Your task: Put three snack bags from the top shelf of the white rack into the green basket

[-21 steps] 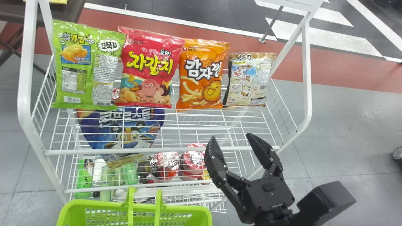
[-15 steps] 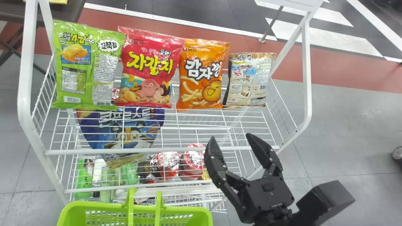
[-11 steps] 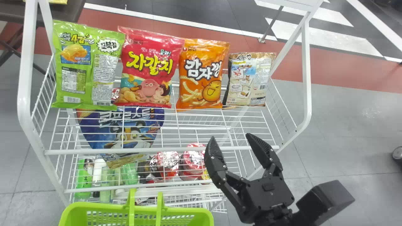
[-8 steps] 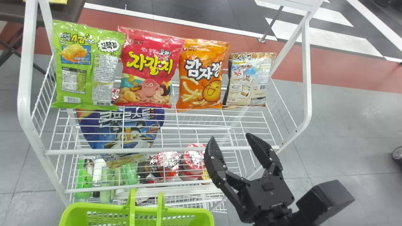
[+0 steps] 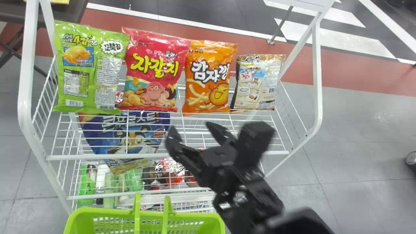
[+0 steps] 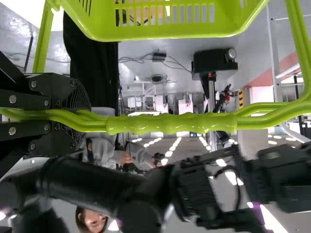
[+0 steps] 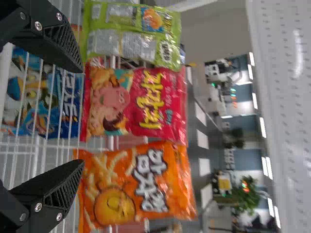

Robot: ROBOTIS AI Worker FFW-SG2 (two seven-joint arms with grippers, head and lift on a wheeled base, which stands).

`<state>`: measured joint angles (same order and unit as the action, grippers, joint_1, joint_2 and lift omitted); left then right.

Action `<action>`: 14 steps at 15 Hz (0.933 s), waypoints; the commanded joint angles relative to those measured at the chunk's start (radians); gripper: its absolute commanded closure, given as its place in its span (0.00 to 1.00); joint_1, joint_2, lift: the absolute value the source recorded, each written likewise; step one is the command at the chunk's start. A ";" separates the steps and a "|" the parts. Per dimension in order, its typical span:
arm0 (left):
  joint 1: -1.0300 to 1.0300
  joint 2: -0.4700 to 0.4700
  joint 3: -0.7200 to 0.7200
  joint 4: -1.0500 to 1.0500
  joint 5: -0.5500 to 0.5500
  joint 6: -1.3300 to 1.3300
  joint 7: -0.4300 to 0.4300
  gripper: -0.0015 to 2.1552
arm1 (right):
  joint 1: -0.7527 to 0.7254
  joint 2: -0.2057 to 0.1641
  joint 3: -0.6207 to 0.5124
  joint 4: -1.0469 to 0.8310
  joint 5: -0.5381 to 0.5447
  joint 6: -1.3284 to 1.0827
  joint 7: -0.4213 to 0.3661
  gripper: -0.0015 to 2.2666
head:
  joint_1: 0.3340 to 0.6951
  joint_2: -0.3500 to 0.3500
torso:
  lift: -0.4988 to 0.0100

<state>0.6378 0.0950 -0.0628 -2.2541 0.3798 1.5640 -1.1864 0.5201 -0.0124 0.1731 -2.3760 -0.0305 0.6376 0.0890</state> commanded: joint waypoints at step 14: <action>-0.087 0.028 0.075 0.096 0.051 0.007 -0.036 0.99 | -0.637 0.013 0.236 0.567 -0.029 0.086 -0.038 0.08 | 1.00 0.55 | 0.98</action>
<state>0.5615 0.1156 0.0048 -2.1666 0.4232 1.5640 -1.2228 -0.0951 0.0000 0.4020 -1.8306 -0.0629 0.7218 0.0508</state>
